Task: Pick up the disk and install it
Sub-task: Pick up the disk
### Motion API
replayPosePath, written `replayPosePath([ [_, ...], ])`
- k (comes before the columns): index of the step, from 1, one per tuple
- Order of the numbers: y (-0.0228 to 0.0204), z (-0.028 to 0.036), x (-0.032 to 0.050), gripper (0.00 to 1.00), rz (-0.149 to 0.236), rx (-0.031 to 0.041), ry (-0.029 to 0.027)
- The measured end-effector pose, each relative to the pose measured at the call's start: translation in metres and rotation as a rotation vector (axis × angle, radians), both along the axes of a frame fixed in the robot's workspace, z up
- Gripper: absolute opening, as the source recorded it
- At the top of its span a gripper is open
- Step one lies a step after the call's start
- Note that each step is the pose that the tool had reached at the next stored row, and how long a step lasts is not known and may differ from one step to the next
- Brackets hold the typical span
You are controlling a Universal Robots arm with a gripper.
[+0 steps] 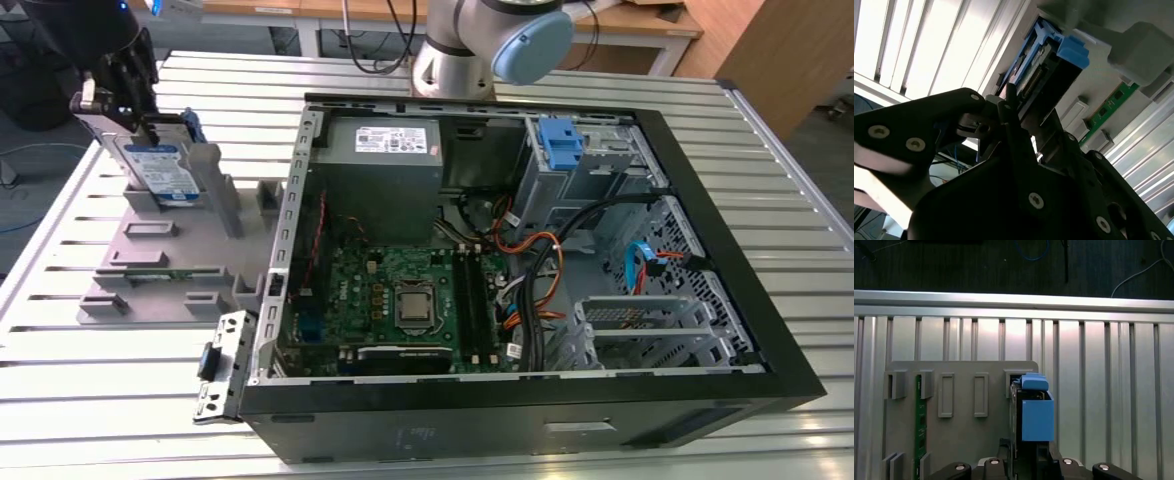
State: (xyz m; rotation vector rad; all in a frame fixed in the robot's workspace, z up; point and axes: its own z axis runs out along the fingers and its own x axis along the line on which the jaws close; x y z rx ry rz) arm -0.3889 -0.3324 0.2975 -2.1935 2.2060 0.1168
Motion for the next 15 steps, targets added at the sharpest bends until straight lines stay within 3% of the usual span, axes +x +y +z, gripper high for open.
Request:
replayPosePath([
  [1, 0.0000, 0.0000, 0.0000, 0.35, 0.000, -0.0001, 0.0001],
  [8, 0.0000, -0.0002, 0.0000, 0.35, 0.000, -0.0006, 0.0001],
  [10, 0.0001, -0.0003, 0.0000, 0.35, 0.000, -0.0109, -0.0003],
  [13, 0.0000, -0.0002, 0.0000, 0.35, 0.000, -0.0352, -0.0001],
  [15, 0.0000, -0.0002, 0.0000, 0.35, 0.000, -0.0436, -0.0002],
])
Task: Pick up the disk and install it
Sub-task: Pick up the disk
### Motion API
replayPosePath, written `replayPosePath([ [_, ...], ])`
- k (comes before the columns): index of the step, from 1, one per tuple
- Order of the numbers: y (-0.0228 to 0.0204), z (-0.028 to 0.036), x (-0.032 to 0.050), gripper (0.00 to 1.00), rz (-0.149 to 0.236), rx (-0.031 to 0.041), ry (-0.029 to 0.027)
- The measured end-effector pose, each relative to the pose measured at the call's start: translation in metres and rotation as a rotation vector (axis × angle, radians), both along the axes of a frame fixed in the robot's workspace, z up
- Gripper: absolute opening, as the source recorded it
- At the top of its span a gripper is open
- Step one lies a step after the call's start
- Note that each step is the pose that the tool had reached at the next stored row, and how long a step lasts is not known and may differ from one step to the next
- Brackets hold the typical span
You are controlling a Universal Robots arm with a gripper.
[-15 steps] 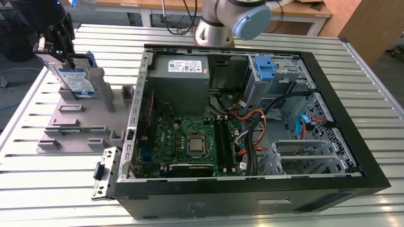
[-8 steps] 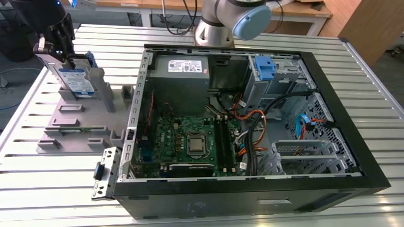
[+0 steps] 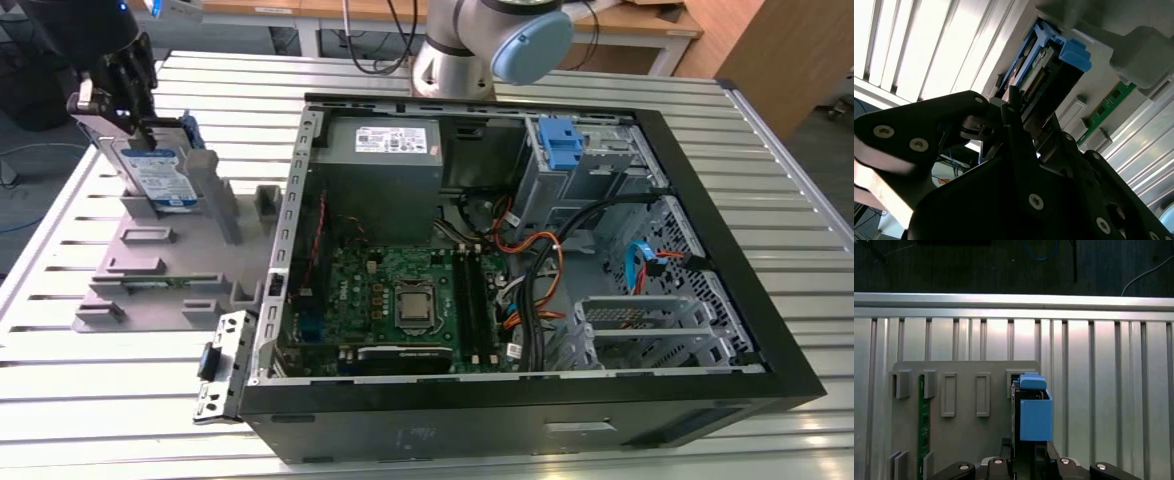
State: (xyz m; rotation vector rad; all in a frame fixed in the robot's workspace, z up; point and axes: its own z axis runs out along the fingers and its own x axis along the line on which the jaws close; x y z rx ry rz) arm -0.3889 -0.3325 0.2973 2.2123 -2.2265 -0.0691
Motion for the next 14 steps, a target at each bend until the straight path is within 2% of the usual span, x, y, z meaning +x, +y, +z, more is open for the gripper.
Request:
replayPosePath([
  [5, -0.0007, 0.0000, -0.0002, 0.35, 0.000, -0.0016, 0.0002],
  [12, -0.0076, -0.0005, -0.0010, 0.35, 0.000, -0.0016, 0.0001],
  [13, -0.0079, -0.0008, -0.0010, 0.35, 0.000, -0.0010, 0.0001],
  [14, -0.0086, -0.0011, -0.0010, 0.35, 0.000, 0.0049, 0.0005],
])
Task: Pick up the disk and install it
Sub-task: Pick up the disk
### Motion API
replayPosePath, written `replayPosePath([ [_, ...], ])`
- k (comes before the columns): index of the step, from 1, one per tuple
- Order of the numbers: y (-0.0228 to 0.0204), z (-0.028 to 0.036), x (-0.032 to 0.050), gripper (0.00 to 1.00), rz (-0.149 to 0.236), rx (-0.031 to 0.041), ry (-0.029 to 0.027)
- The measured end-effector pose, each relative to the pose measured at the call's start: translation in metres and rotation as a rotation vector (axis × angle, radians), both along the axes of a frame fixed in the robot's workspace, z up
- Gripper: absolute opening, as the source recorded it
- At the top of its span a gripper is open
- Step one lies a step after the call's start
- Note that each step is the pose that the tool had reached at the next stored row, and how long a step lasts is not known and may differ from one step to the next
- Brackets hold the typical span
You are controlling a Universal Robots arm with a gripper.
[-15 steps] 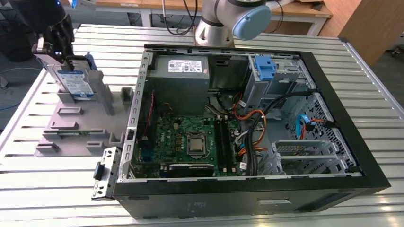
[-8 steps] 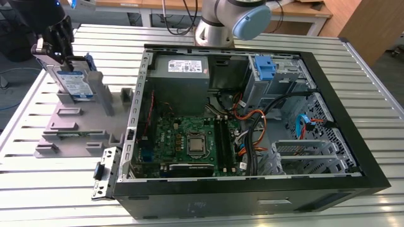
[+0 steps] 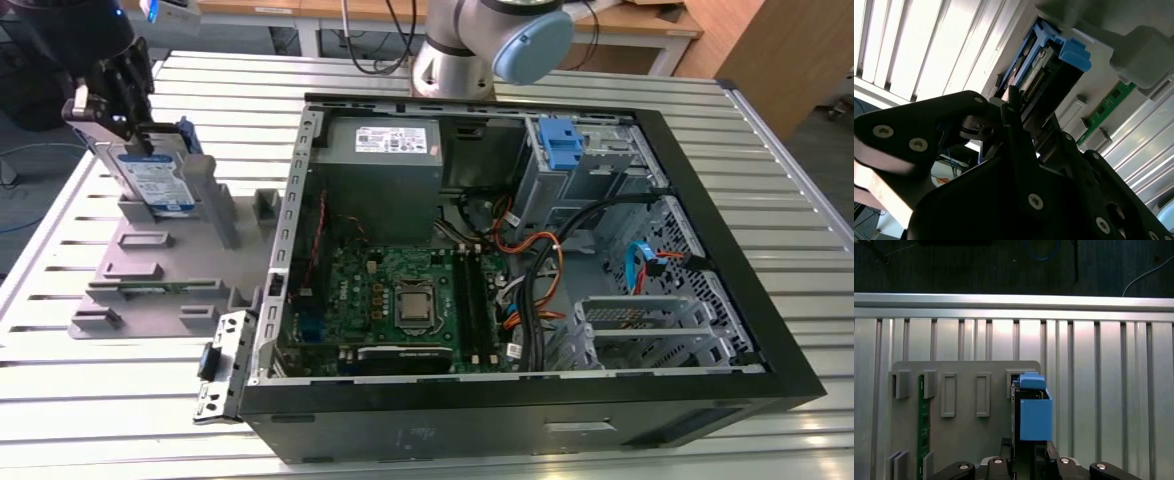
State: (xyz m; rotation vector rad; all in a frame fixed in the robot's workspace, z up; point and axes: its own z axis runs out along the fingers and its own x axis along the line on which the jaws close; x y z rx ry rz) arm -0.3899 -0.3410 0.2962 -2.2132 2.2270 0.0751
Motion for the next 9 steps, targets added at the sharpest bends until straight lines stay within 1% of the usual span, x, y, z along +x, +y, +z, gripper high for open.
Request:
replayPosePath([
  [9, -0.0016, -0.0013, 0.0000, 0.35, 0.000, 0.0235, -0.0001],
])
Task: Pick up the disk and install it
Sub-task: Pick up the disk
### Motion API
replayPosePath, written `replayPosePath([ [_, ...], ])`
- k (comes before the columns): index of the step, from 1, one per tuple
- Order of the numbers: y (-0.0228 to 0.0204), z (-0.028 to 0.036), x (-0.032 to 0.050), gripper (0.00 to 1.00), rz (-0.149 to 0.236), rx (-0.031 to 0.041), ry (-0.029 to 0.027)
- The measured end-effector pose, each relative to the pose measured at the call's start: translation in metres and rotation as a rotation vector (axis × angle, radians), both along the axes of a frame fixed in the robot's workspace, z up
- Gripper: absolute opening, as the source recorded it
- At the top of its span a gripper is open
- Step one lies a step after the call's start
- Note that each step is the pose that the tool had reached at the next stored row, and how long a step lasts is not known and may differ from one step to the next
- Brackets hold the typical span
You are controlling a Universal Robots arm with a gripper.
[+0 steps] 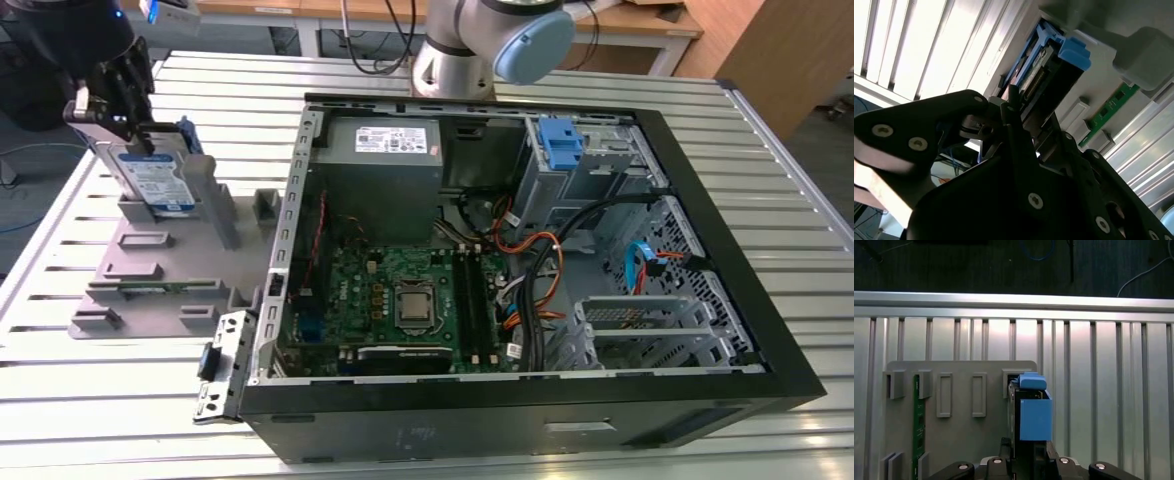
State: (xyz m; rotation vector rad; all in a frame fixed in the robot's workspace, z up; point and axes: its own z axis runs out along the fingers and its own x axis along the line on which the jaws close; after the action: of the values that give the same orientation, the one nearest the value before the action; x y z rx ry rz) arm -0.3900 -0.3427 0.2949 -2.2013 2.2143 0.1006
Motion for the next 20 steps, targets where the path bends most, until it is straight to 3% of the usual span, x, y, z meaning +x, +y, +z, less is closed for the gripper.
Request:
replayPosePath([
  [7, -0.0013, -0.0009, 0.0000, 0.35, 0.000, 0.0181, 0.0000],
  [10, -0.0012, 0.0005, 0.0000, 0.35, 0.000, 0.0199, -0.0022],
  [14, -0.0013, 0.0092, 0.0000, 0.35, 0.000, 0.0188, -0.0005],
  [20, -0.0013, 0.0100, 0.0000, 0.35, 0.000, 0.0187, -0.0003],
])
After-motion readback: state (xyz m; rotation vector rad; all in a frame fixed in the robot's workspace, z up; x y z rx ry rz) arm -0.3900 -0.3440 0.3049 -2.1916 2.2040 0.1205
